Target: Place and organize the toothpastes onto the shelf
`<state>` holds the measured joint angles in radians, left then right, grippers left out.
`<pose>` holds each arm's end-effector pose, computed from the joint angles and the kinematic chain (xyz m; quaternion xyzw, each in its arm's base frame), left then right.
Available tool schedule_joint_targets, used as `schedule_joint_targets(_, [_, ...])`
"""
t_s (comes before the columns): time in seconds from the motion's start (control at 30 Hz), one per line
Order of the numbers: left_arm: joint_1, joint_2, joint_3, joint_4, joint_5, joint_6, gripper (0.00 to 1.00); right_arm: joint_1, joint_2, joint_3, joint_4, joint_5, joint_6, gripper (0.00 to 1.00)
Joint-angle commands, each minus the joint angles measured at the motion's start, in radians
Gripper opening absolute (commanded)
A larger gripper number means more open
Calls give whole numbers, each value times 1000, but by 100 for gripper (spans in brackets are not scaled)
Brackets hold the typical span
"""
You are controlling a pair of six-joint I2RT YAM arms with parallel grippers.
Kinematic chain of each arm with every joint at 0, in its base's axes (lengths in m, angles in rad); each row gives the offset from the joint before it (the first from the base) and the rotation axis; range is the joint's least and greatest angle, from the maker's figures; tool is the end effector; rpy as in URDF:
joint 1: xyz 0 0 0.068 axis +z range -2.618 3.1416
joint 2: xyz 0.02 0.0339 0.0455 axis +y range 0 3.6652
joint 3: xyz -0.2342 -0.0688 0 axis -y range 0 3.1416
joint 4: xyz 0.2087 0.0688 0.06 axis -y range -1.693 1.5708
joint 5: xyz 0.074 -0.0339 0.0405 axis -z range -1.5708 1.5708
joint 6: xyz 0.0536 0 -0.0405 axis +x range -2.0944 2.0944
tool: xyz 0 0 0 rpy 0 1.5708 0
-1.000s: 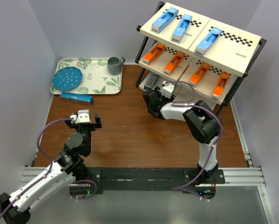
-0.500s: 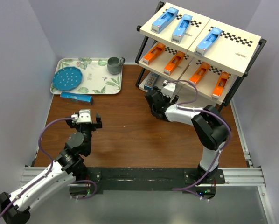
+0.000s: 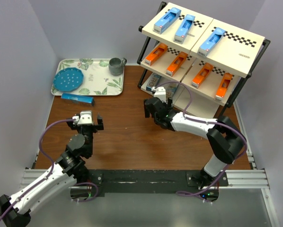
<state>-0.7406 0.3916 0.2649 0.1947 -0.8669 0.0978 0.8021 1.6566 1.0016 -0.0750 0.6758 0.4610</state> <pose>0.1210 -0.0552 0.2434 -0.0282 0.6908 0.0626 0.7198 0.2524 0.2128 0.1901 -0.0129 0.8718 -0.0169 0.4895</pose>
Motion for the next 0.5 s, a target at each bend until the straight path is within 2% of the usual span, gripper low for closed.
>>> schedule_joint_targets(0.0, [4, 6, -4, 51, -6, 8, 100, -9, -8, 50, -9, -197, -281, 98])
schedule_joint_targets(0.17, [4, 18, -1, 52, -7, 10, 100, -38, 93, 133, -84, -309, -374, 98])
schedule_joint_targets(0.47, [4, 13, -3, 49, -29, 14, 100, -102, 212, 238, -89, -329, -450, 98])
